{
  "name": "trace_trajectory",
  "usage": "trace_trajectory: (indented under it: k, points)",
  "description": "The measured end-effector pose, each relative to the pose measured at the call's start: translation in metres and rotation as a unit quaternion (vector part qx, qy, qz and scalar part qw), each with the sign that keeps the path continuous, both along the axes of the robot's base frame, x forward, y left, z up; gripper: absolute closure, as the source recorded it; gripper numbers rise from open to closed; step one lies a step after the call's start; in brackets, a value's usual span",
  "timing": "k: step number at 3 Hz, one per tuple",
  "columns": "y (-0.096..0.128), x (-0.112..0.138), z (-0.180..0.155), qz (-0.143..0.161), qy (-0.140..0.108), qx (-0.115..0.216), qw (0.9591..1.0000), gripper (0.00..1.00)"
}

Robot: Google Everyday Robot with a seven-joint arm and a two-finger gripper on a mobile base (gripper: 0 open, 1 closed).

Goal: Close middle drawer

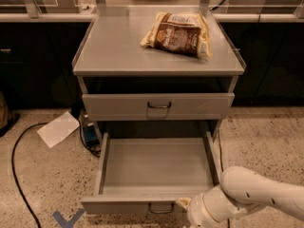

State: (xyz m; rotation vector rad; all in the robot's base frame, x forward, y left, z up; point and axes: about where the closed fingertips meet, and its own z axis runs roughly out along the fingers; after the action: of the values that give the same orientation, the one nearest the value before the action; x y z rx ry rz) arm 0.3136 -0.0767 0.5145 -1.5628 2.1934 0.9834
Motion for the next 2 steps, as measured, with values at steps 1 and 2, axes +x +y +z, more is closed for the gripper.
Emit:
trace_trajectory:
  k: [1,2]
  points:
    - [0.0082,-0.0197,-0.0466,0.009,0.027,0.026,0.9992,0.0]
    - [0.0082,-0.0197,-0.0466,0.009,0.027,0.026,0.9992,0.0]
